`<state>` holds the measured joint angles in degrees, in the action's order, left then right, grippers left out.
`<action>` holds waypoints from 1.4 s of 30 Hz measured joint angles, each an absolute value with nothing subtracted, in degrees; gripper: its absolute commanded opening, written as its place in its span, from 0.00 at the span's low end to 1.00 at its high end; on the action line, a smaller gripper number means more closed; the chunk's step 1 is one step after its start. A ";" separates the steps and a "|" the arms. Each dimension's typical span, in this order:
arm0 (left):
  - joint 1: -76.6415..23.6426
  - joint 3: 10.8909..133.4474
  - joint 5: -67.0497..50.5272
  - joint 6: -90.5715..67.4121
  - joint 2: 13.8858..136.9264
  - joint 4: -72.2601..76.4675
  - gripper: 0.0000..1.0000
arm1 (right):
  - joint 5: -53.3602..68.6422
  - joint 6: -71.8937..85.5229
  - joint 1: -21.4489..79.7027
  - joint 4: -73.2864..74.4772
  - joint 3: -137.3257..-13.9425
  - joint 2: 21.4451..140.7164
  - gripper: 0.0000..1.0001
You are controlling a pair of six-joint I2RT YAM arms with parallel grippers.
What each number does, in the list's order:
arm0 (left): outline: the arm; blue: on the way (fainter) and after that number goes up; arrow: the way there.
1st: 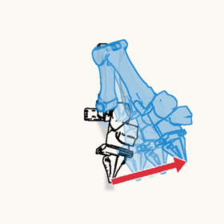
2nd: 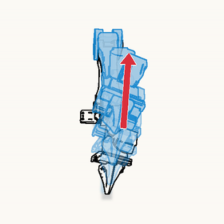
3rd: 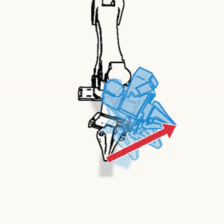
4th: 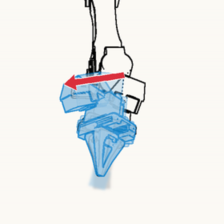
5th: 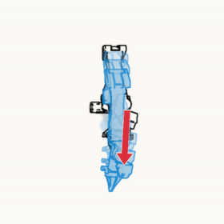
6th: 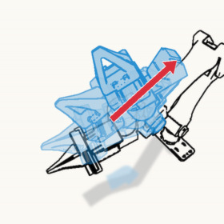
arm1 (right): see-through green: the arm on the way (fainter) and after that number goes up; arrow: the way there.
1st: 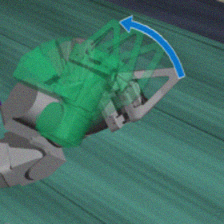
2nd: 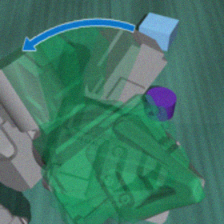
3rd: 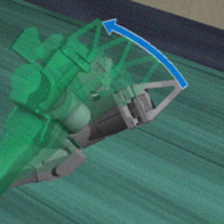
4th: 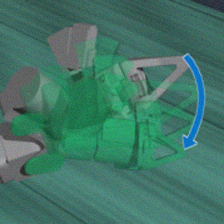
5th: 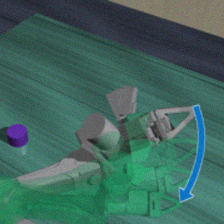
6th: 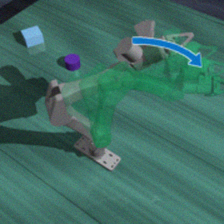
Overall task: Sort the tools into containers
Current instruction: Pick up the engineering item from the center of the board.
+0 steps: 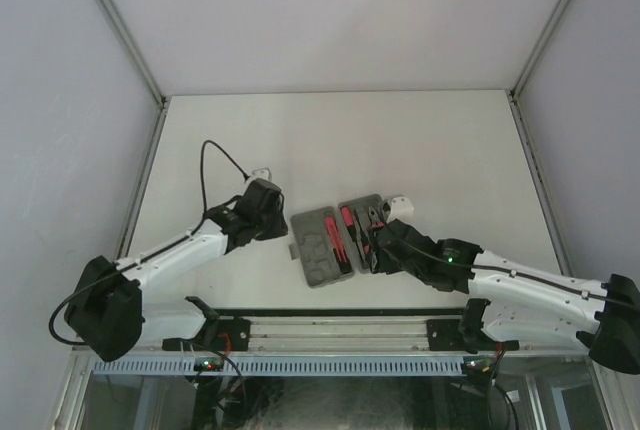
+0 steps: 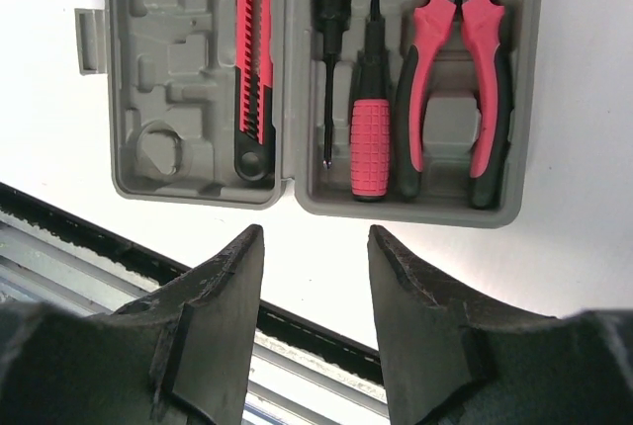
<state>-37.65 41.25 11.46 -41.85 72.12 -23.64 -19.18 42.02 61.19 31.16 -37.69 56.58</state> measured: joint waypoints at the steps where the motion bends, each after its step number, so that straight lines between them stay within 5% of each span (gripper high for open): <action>1: -36.49 41.25 12.05 -41.65 70.91 -24.32 0.44 | -19.20 42.02 61.06 31.14 -37.52 56.03 0.46; 12: -22.06 38.44 19.86 -41.34 59.68 -31.38 0.61 | -18.55 41.23 60.10 30.20 -35.66 55.68 0.46; 22: -15.92 37.89 19.77 -40.91 63.81 -32.77 0.70 | -16.75 40.34 59.94 28.86 -34.46 56.14 0.46; 42: -14.63 37.91 16.27 -38.19 76.42 -29.06 0.66 | -14.46 40.27 59.64 26.79 -34.06 56.38 0.46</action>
